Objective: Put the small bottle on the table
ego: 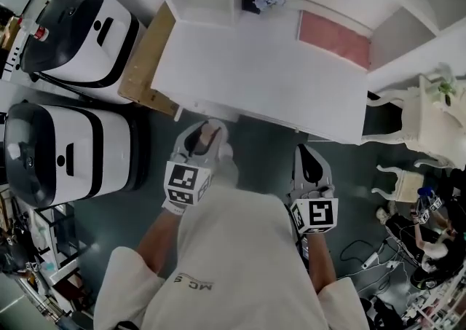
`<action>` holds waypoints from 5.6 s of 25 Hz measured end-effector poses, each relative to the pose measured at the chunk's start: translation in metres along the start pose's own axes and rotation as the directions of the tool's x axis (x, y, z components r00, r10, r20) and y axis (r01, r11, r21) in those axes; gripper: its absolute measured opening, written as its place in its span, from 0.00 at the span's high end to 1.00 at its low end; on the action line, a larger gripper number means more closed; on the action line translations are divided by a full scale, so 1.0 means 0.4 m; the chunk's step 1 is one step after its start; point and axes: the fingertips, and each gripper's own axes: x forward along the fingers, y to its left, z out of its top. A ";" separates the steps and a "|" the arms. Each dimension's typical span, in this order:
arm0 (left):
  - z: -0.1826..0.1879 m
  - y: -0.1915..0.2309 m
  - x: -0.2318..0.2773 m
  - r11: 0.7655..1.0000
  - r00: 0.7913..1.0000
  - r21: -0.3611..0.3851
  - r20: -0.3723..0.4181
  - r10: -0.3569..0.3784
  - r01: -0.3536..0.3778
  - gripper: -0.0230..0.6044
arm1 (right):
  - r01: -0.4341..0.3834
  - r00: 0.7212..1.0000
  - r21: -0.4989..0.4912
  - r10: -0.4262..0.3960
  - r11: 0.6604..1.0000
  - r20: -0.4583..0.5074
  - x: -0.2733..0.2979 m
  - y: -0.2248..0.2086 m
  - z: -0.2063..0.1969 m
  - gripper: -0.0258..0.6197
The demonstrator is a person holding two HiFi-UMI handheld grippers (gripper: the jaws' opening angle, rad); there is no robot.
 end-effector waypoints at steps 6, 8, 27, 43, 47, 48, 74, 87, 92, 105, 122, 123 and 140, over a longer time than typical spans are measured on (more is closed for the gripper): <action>0.057 0.201 0.125 0.998 0.998 -0.015 0.021 -0.062 0.062 0.75 | -0.003 1.000 -0.025 0.002 1.000 -0.014 0.271 0.036 0.060 0.96; 0.058 0.253 0.165 0.997 0.998 -0.032 0.009 -0.063 0.063 0.75 | -0.001 1.000 -0.023 0.000 1.000 -0.020 0.334 0.039 0.080 0.96; 0.129 0.379 0.424 0.997 0.999 -0.078 -0.043 -0.004 0.001 0.75 | -0.099 0.995 -0.010 0.099 0.995 -0.034 0.648 -0.089 0.129 0.96; 0.056 0.486 0.684 0.988 0.993 -0.110 -0.058 0.104 -0.110 0.75 | -0.223 0.973 -0.028 0.221 0.974 -0.073 0.919 -0.116 0.015 0.96; 0.020 0.521 0.747 0.987 0.990 -0.091 -0.053 0.131 -0.135 0.74 | -0.264 0.959 -0.017 0.261 0.964 -0.109 0.977 -0.119 -0.041 0.96; 0.009 0.531 0.760 0.986 0.989 -0.087 -0.053 0.137 -0.141 0.74 | -0.274 0.955 -0.010 0.270 0.962 -0.121 0.991 -0.120 -0.057 0.96; -0.165 0.663 1.001 0.981 0.982 -0.058 -0.042 0.183 -0.185 0.74 | -0.318 0.931 0.005 0.313 0.948 -0.190 1.163 -0.129 -0.265 0.96; -0.199 0.688 1.035 0.976 0.976 -0.002 -0.016 0.218 -0.218 0.74 | -0.319 0.931 0.002 0.314 0.948 -0.186 1.191 -0.126 -0.270 0.96; -0.200 0.687 1.033 0.976 0.975 -0.002 0.017 0.219 -0.219 0.74 | -0.321 0.931 0.002 0.315 0.947 -0.184 1.185 -0.120 -0.271 0.96; -0.201 0.673 1.039 0.985 0.986 -0.040 0.002 0.169 -0.169 0.63 | -0.353 0.919 0.058 0.358 0.934 -0.166 1.146 -0.110 -0.265 0.96; -0.097 0.573 0.871 0.981 0.982 -0.028 0.004 0.191 -0.191 0.67 | -0.291 0.944 -0.014 0.285 0.957 -0.168 1.039 -0.122 -0.172 0.96; -0.078 0.553 0.857 0.983 0.984 -0.030 0.013 0.179 -0.179 0.68 | -0.287 0.945 -0.022 0.279 0.958 -0.170 1.031 -0.123 -0.163 0.96; 0.137 0.371 0.566 0.979 0.980 -0.083 0.053 0.193 -0.188 0.96 | -0.229 0.969 -0.077 0.220 0.970 -0.109 0.832 -0.114 0.043 0.96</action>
